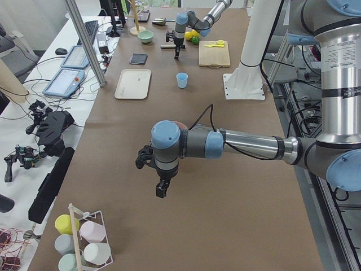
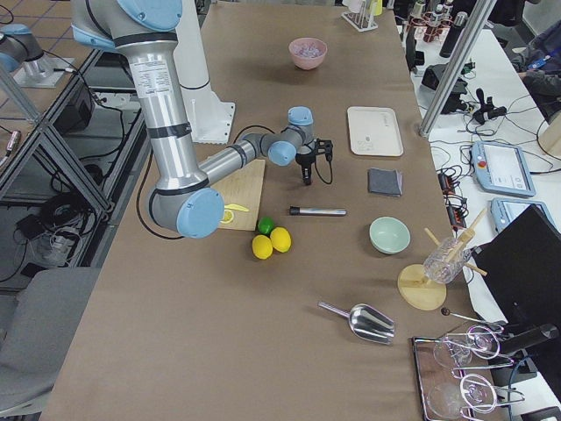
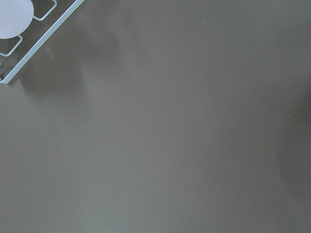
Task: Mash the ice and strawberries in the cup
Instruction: 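Move the right gripper down over the red strawberry and grasp it, then carry the strawberry with the right gripper over the light-blue cup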
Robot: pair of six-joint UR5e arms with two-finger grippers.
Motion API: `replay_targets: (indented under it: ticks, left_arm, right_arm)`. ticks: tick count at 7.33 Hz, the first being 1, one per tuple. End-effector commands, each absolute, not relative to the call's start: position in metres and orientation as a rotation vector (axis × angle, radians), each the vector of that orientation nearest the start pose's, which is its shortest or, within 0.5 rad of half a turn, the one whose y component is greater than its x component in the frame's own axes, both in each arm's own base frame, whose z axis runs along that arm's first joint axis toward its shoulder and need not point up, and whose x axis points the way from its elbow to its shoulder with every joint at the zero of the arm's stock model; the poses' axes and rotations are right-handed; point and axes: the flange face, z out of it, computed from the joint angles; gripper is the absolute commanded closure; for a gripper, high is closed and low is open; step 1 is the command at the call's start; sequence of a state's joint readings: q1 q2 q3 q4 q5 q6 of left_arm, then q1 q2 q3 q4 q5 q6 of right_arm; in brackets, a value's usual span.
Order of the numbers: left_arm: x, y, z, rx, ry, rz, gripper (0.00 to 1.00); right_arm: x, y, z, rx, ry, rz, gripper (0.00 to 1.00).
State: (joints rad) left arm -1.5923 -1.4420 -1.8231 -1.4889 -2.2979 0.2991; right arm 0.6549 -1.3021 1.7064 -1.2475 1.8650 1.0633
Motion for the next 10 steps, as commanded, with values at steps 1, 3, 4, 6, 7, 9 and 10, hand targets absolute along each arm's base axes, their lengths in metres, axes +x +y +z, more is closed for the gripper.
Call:
replay_targets:
  ticks: [1,3,4,6,7,9,10]
  left_arm:
    - [-0.076,-0.436,0.605,0.157,0.714,0.281,0.02]
    - [-0.076,-0.437,0.604,0.169,0.712,0.285,0.02]
    - [-0.076,-0.434,0.607,0.180,0.710,0.290,0.02]
    - [-0.076,-0.424,0.615,0.208,0.705,0.300,0.02]
    - [-0.076,-0.420,0.618,0.205,0.704,0.299,0.02]
    - [-0.077,-0.416,0.618,0.204,0.698,0.299,0.02]
    - [-0.077,-0.416,0.618,0.204,0.697,0.299,0.02]
  right_arm:
    - [-0.422,-0.467,0.389,0.181,-0.804,0.033,1.00]
    - [-0.439,-0.467,0.333,0.247,-0.881,-0.014,1.00]
    - [-0.456,-0.460,0.305,0.257,-0.919,-0.044,1.00]
    - [-0.482,-0.440,0.257,0.266,-0.988,-0.089,1.00]
    - [-0.492,-0.432,0.243,0.261,-1.008,-0.086,1.00]
    - [-0.520,-0.416,0.209,0.213,-1.000,-0.057,1.00]
    - [-0.534,-0.406,0.177,0.194,-0.945,-0.056,1.00]
